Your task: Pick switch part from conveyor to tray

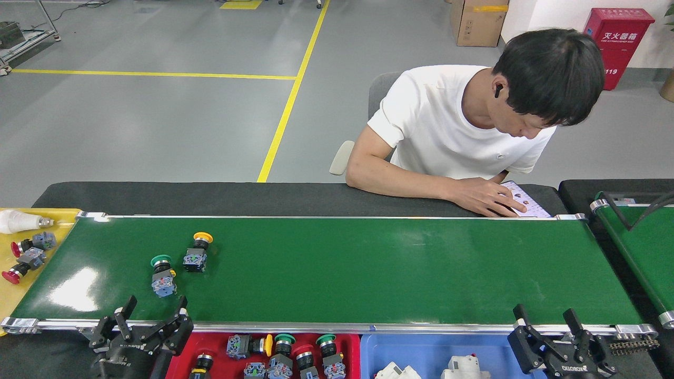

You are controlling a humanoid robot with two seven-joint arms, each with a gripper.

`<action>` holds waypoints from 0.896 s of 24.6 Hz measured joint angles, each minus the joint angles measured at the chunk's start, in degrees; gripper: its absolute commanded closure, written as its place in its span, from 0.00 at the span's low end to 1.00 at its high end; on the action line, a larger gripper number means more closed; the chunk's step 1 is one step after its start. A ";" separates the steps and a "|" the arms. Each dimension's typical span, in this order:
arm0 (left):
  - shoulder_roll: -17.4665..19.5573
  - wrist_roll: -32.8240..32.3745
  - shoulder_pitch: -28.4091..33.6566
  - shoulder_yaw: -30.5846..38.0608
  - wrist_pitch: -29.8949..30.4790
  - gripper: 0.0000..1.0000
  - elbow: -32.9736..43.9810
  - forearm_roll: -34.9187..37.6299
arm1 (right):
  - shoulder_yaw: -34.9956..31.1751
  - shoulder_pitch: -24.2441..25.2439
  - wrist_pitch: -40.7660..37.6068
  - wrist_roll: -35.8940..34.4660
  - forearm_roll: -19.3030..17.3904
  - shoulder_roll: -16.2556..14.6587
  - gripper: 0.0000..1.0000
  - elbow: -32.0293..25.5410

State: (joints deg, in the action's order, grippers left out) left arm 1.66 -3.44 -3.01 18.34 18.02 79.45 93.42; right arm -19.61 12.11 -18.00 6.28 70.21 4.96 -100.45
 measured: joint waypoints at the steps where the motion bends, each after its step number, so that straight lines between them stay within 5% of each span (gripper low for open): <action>1: 0.97 -0.02 -1.70 -0.04 -0.48 0.00 -2.44 0.04 | 0.00 0.00 -0.05 -0.03 -0.02 0.00 0.01 0.03; 5: 5.94 -0.06 -7.74 -0.23 -2.34 0.12 -12.65 0.05 | 0.00 -0.14 -0.07 -0.08 -0.29 0.00 0.01 0.68; 6: 6.69 0.21 -9.17 -0.60 -2.41 0.22 -14.89 0.05 | 0.00 -0.24 -0.10 -0.08 -0.30 0.00 0.01 0.94; 9: 9.32 1.17 -12.05 -1.45 -2.66 0.74 -20.45 0.00 | 0.05 -0.62 -0.15 -0.11 -0.31 0.00 0.01 1.21; 11: 10.91 1.66 -12.45 -2.05 -2.42 0.92 -21.85 -0.49 | 0.06 -0.63 -0.15 -0.11 -0.31 0.00 0.01 1.25; 17: 11.43 2.71 -11.11 -2.32 -1.30 0.94 -20.70 -2.22 | 0.14 -1.62 -0.21 -0.31 -0.32 0.00 0.01 1.25; 22: 9.15 2.79 -1.26 -2.56 1.94 0.94 -5.93 -4.65 | 0.15 -2.25 -0.07 -0.16 -0.41 0.04 0.01 1.26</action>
State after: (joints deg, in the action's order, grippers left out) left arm 10.81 -0.66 -4.27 15.78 19.95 73.52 88.78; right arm -19.46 9.86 -18.07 6.12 69.80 5.01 -99.20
